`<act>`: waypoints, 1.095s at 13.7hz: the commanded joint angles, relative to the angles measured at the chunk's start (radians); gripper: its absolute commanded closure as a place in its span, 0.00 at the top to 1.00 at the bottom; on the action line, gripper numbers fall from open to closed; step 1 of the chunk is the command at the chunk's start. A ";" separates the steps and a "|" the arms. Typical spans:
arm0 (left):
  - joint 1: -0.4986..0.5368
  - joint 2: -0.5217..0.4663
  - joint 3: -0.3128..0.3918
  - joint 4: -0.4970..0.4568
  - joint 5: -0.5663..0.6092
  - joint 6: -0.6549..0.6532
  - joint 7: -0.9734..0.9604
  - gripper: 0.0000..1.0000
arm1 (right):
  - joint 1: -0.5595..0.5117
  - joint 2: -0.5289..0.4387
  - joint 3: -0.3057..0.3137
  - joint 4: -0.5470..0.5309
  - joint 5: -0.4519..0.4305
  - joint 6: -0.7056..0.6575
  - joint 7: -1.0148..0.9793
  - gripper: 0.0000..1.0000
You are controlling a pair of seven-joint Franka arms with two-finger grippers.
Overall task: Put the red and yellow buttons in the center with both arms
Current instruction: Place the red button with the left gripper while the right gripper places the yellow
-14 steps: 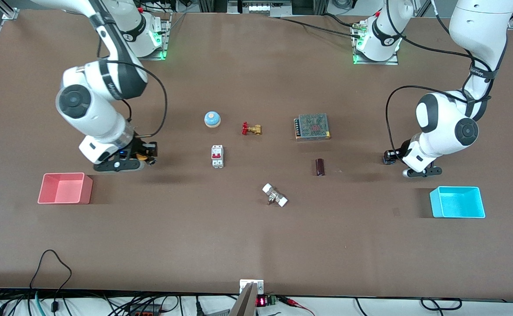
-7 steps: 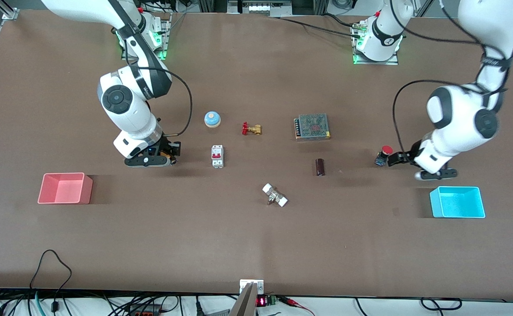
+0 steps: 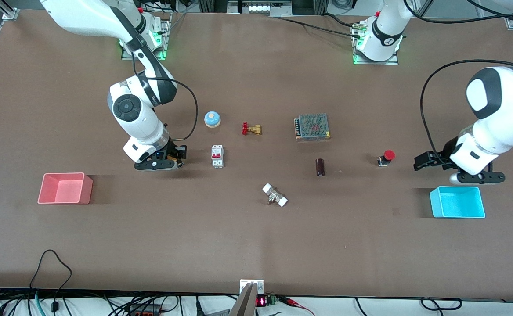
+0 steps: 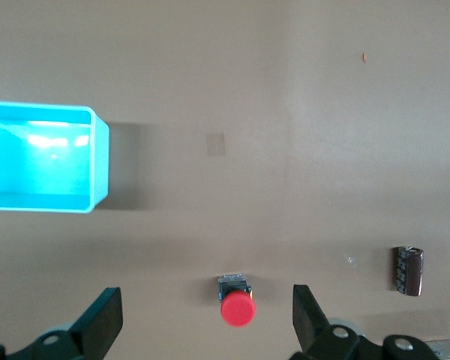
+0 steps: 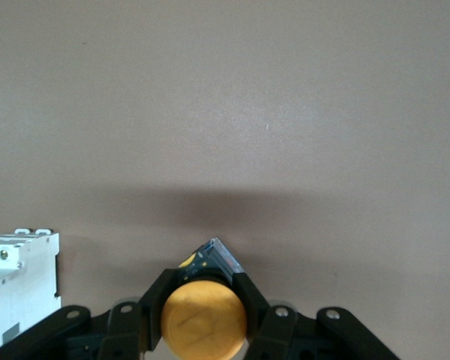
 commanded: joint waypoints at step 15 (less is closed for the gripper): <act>0.014 -0.050 -0.009 0.442 0.099 -0.552 -0.048 1.00 | -0.002 0.046 -0.002 0.025 -0.029 0.043 0.025 0.78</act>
